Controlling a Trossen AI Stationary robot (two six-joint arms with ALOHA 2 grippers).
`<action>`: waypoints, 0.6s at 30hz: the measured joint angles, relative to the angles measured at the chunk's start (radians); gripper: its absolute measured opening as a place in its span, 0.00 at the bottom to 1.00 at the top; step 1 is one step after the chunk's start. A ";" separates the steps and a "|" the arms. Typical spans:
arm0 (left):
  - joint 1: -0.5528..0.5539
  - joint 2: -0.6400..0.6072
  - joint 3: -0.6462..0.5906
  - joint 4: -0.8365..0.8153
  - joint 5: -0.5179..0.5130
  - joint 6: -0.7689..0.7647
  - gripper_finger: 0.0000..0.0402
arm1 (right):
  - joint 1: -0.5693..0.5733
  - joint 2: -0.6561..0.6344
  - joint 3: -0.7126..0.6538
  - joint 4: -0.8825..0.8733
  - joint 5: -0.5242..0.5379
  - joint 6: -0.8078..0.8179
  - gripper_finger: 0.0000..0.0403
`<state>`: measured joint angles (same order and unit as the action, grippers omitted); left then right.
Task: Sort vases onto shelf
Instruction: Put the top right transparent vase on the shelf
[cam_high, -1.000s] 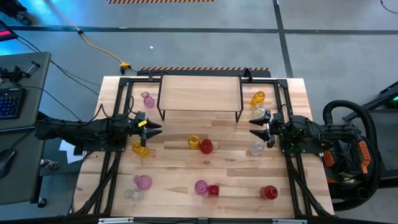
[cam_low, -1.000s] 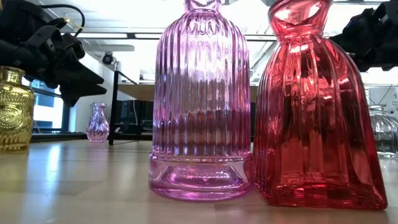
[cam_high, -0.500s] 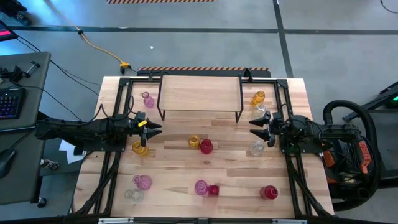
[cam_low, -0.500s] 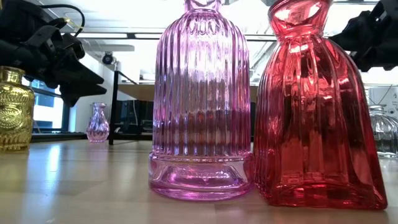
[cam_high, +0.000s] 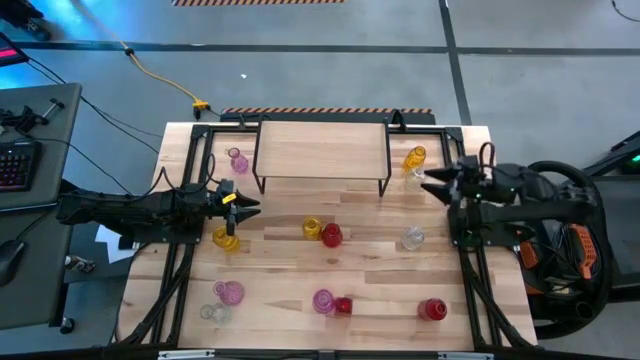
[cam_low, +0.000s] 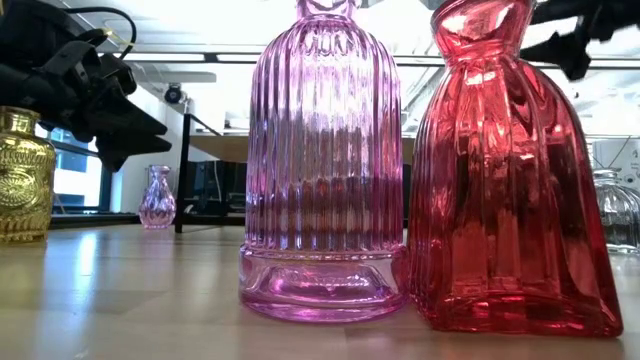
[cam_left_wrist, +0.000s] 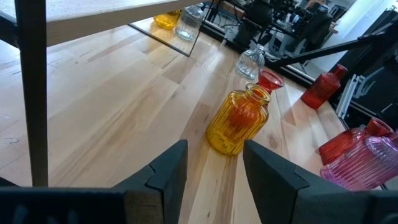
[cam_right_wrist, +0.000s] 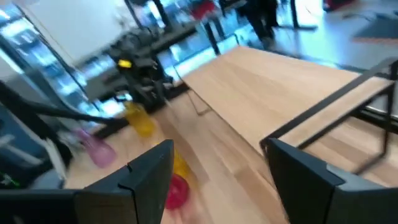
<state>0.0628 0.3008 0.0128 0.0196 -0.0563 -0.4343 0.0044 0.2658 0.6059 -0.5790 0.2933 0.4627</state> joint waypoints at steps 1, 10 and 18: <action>0.000 0.000 0.000 0.000 0.000 0.000 0.37 | 0.000 0.044 0.049 -0.047 0.002 -0.008 0.60; 0.000 0.000 0.000 0.000 0.000 0.000 0.37 | -0.012 0.492 0.474 -0.497 0.066 -0.066 0.60; 0.000 0.000 0.000 0.000 0.000 0.000 0.37 | -0.174 0.758 0.715 -0.680 -0.086 -0.155 0.60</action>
<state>0.0629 0.3009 0.0128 0.0196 -0.0566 -0.4347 -0.1695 1.0235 1.3207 -1.2592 0.2077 0.3081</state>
